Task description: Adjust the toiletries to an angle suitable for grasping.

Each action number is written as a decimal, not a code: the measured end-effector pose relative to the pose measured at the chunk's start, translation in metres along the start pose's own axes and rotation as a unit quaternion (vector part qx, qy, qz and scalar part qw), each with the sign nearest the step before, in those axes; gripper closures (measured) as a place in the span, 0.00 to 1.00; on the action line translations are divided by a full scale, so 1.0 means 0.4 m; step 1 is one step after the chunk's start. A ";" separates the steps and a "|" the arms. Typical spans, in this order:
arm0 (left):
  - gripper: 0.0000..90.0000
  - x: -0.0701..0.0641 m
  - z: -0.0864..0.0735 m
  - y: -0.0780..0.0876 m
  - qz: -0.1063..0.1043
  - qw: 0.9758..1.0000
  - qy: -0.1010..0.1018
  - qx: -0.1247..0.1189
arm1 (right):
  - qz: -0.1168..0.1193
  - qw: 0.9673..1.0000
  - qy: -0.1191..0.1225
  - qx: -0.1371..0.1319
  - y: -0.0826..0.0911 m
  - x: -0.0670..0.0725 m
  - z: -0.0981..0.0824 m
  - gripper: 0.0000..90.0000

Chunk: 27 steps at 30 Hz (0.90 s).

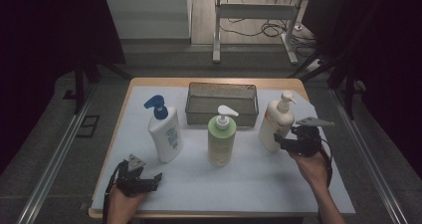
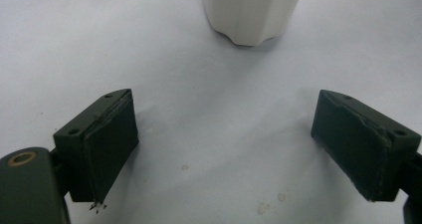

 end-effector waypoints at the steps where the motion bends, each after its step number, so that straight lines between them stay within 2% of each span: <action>1: 0.12 0.000 0.000 0.000 0.000 1.000 0.000 0.000 | 0.000 1.000 0.002 0.000 -0.002 -0.001 0.004 0.30; 14: 0.12 0.000 0.000 0.000 -0.001 1.000 0.000 0.000 | -0.004 1.000 0.005 -0.005 -0.029 0.006 0.052 0.28; 27: 0.12 0.000 0.000 0.000 -0.001 1.000 -0.001 0.000 | -0.011 1.000 0.001 -0.008 -0.047 0.012 0.088 0.34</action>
Point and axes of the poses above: each handheld gripper's, and its own axes: y roughly backward along the jaws, z roughly out of its top, x roughly to its left, the point moved 9 cm from there along -y, roughly forward along the jaws, and after that the axes turned 14 degrees about x, right-handed, at the moved point
